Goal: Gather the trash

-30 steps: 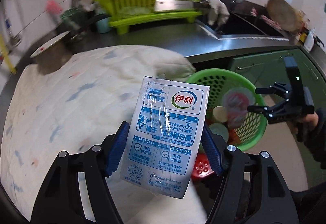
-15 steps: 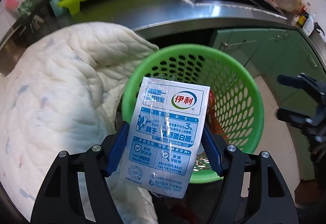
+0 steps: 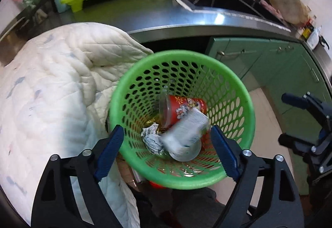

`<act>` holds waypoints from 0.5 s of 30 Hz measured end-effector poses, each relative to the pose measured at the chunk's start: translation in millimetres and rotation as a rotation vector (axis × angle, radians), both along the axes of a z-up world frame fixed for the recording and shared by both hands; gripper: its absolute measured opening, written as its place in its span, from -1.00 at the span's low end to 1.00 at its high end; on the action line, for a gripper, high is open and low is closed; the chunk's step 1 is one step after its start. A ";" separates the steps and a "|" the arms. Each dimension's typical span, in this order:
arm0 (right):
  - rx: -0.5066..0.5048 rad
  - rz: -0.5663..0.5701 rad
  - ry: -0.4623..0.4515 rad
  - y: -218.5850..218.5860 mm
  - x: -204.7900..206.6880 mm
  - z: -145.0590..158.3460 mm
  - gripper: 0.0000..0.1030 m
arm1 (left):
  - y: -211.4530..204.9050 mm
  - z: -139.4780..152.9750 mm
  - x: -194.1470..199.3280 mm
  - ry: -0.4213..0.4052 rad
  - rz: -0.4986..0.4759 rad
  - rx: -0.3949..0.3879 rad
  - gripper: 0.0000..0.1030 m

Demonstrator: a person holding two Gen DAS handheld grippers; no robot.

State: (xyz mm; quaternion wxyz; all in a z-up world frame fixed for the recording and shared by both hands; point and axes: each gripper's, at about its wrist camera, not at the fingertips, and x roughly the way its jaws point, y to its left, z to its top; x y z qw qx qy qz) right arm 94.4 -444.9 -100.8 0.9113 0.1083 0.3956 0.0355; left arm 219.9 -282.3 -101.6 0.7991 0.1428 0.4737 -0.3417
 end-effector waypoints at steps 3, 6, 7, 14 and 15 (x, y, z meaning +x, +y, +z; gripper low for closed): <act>-0.002 0.019 -0.009 7.9 -2.6 3.7 0.71 | 15.1 13.0 -6.1 -0.031 0.033 -0.009 0.69; -0.008 0.037 -0.019 17.4 -4.5 8.0 0.72 | 35.1 27.1 -13.9 -0.067 0.080 -0.011 0.73; -0.008 0.044 -0.025 21.1 -5.4 10.1 0.72 | 43.2 32.0 -17.0 -0.082 0.098 -0.011 0.75; -0.020 0.083 -0.049 44.1 -9.8 22.2 0.74 | 93.8 57.2 -39.1 -0.155 0.223 -0.018 0.87; -0.027 0.088 -0.051 48.1 -10.5 24.5 0.74 | 101.9 61.6 -42.8 -0.165 0.246 -0.022 0.87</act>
